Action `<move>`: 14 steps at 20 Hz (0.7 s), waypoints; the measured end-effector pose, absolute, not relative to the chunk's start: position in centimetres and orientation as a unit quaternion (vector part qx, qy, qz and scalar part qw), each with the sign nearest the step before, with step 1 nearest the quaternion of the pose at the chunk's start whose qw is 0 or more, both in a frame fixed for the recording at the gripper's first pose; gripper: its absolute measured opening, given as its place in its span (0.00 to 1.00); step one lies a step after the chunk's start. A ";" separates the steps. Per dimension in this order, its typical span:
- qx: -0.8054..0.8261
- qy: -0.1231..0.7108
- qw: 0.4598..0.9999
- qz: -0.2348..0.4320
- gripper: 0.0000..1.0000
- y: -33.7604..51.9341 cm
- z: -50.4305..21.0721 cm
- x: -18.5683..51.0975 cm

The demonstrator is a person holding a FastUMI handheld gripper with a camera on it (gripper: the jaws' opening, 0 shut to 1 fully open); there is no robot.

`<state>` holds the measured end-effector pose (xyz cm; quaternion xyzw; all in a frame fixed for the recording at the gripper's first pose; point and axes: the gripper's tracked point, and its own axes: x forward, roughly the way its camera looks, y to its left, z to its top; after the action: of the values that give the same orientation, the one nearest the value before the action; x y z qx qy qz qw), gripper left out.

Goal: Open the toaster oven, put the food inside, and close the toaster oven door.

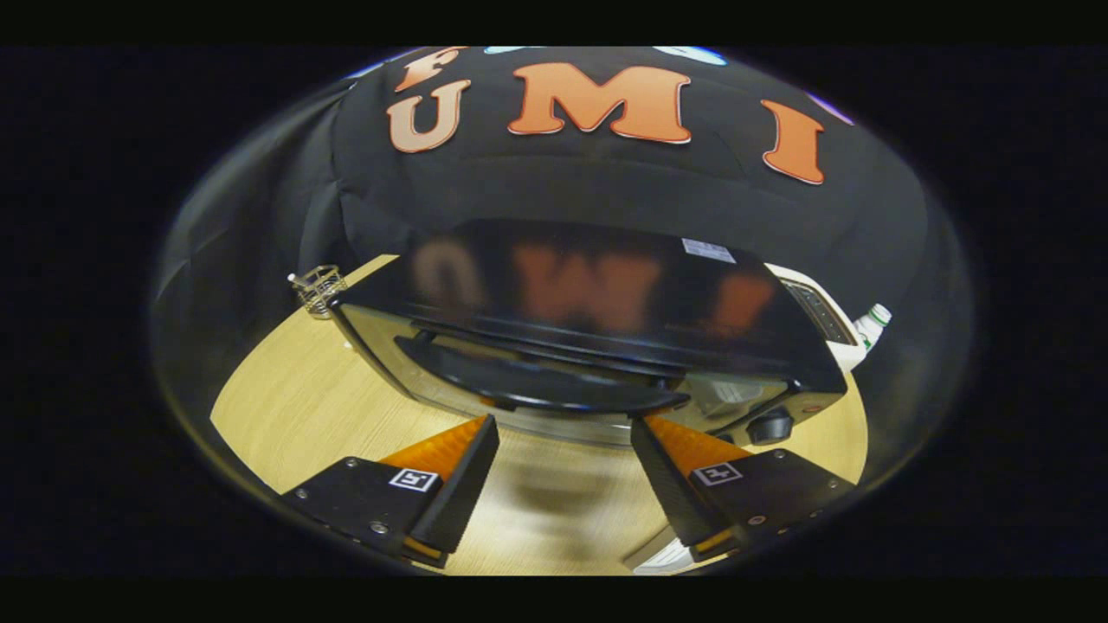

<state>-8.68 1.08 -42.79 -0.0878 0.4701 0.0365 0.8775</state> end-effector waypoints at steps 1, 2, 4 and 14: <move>-0.077 0.475 0.876 0.038 0.90 1.3 -42.6 -8.9; -0.074 0.472 0.878 0.039 0.89 1.3 -42.2 -9.0; -0.081 0.451 0.888 0.041 0.89 1.1 -40.5 -9.0; -0.081 0.276 0.956 0.049 0.91 1.9 -23.4 -6.5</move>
<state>-6.45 1.86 -23.36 -0.0806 0.2764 0.0493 0.9564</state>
